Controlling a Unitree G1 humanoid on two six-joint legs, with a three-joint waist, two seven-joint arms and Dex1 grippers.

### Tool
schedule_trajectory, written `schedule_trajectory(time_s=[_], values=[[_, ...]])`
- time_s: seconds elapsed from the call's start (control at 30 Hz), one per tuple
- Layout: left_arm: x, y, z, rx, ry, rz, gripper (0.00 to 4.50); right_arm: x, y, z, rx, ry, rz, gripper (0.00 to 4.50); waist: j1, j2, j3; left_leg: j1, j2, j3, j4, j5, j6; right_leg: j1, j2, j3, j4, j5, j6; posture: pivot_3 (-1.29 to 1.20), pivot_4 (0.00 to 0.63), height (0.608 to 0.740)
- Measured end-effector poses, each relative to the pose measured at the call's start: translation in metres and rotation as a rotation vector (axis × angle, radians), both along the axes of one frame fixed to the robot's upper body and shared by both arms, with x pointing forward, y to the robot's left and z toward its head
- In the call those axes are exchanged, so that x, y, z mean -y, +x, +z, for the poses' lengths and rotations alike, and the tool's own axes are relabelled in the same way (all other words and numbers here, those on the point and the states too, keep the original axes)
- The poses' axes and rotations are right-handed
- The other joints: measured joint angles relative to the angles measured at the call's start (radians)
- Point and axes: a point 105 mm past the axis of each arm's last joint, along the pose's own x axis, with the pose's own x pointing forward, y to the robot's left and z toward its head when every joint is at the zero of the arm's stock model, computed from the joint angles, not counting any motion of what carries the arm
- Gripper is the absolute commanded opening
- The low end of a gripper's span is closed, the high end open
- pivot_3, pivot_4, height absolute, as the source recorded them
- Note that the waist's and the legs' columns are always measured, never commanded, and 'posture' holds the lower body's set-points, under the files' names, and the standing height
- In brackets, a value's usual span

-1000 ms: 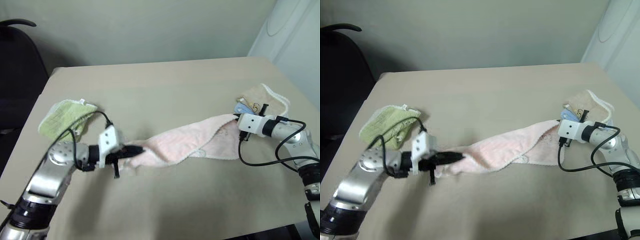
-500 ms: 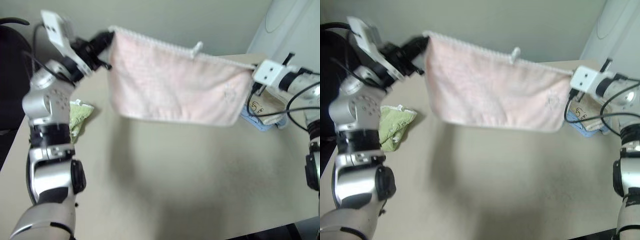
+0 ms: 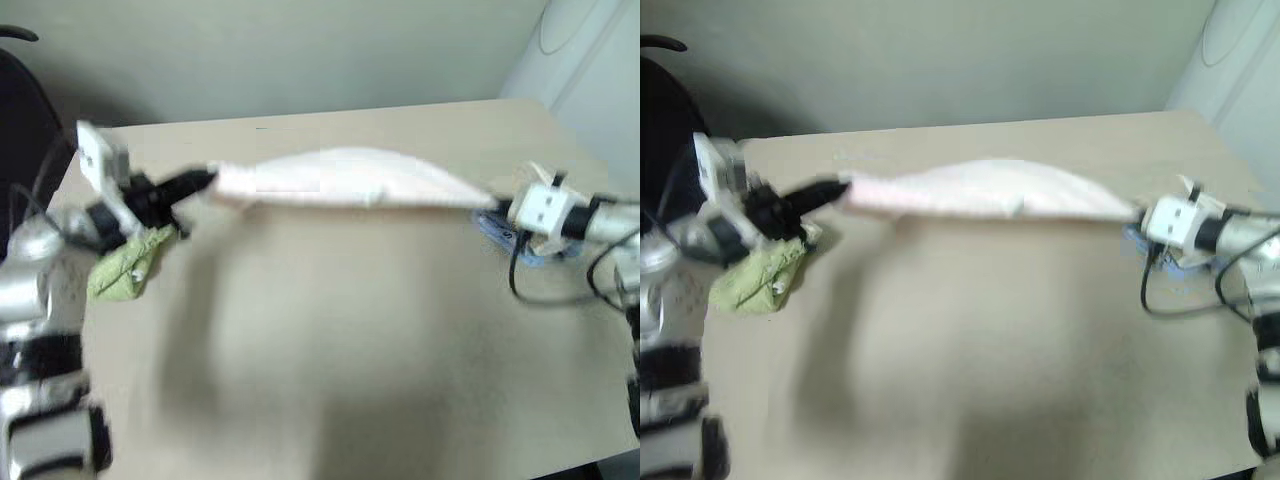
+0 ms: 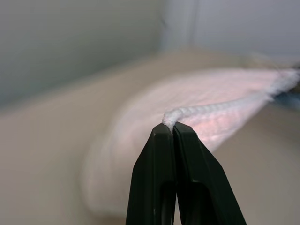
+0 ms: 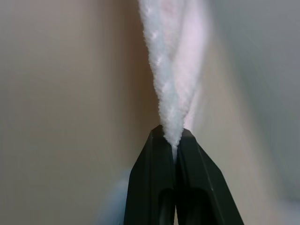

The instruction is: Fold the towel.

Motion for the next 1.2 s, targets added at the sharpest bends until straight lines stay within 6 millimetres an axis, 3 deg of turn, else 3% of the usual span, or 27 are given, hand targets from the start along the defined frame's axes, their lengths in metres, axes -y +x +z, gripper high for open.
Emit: schedule_trajectory(time_s=[0.1, 0.2, 0.23, 0.33, 0.43, 0.53, 0.7, 0.93, 1.03, 1.2], values=[[-0.002, -0.027, -0.021, -0.096, 0.029, -0.015, 0.04, -0.002, -0.021, -0.006, -0.083, 0.021, 0.013, 0.0, -0.002, -0.001, 0.001, 0.002, 0.001, 0.002, -0.002, 0.001, -0.002, 0.002, 0.0, 0.0, 0.003, -0.002, -0.001, 0.0, 0.15, 0.74], [-0.003, -0.055, -0.049, -0.214, 0.076, -0.024, 0.04, -0.002, -0.042, -0.003, -0.157, 0.028, 0.033, 0.0, -0.006, -0.005, 0.003, 0.021, 0.002, 0.003, -0.004, -0.001, -0.002, 0.017, 0.0, 0.001, 0.004, -0.002, -0.002, 0.0, 0.15, 0.74], [-0.003, -0.059, -0.056, -0.247, 0.079, -0.023, 0.04, -0.002, -0.048, -0.006, -0.194, 0.029, 0.041, 0.0, -0.006, -0.008, 0.005, 0.028, 0.003, 0.002, -0.004, -0.007, 0.009, 0.023, 0.001, 0.0, 0.005, -0.002, -0.004, 0.0, 0.15, 0.74], [-0.003, -0.066, -0.066, -0.289, 0.088, -0.02, 0.04, -0.008, -0.058, -0.014, -0.273, 0.029, 0.073, 0.0, -0.005, -0.012, 0.007, 0.041, 0.003, 0.001, -0.001, -0.007, 0.01, 0.036, 0.002, -0.001, 0.005, -0.003, -0.015, 0.0, 0.15, 0.74], [-0.003, -0.065, -0.065, -0.284, 0.093, -0.008, 0.04, -0.009, -0.057, -0.012, -0.282, 0.029, 0.08, 0.0, -0.005, -0.013, 0.006, 0.042, 0.001, 0.002, 0.005, -0.007, 0.013, 0.04, 0.001, 0.0, 0.004, -0.002, -0.014, 0.0, 0.15, 0.74], [-0.006, -0.049, -0.053, -0.219, 0.054, 0.041, 0.04, -0.015, -0.039, 0.001, -0.221, 0.03, 0.088, 0.0, -0.005, -0.012, 0.006, 0.04, 0.002, 0.002, 0.015, -0.01, 0.015, 0.04, 0.001, 0.0, 0.005, 0.005, -0.001, 0.0, 0.15, 0.74], [-0.012, -0.011, -0.036, -0.134, -0.015, 0.125, 0.04, -0.025, 0.004, 0.012, -0.136, 0.006, 0.069, 0.0, -0.002, -0.012, 0.005, 0.035, 0.002, 0.002, 0.015, -0.012, 0.013, 0.035, 0.001, 0.0, 0.006, 0.006, 0.001, 0.0, 0.15, 0.74], [-0.018, 0.04, -0.042, -0.102, 0.03, 0.223, 0.04, -0.027, 0.061, 0.018, -0.103, -0.023, -0.029, 0.0, 0.004, -0.011, 0.005, 0.019, 0.002, 0.001, 0.015, -0.005, 0.001, 0.017, 0.001, 0.0, 0.011, 0.006, 0.001, 0.0, 0.15, 0.74], [-0.019, 0.055, -0.049, -0.106, 0.066, 0.248, 0.04, -0.028, 0.073, 0.014, -0.11, -0.034, -0.067, 0.0, 0.005, -0.011, 0.005, 0.017, 0.002, 0.001, 0.014, -0.005, 0.001, 0.015, 0.001, -0.001, 0.011, 0.006, 0.0, 0.0, 0.15, 0.74], [-0.02, 0.065, -0.067, -0.144, 0.132, 0.251, 0.04, -0.03, 0.079, -0.014, -0.162, -0.062, -0.108, 0.0, 0.004, -0.011, 0.005, 0.014, 0.002, 0.001, 0.014, -0.005, 0.001, 0.013, 0.001, -0.001, 0.009, 0.006, 0.0, 0.0, 0.15, 0.74]])
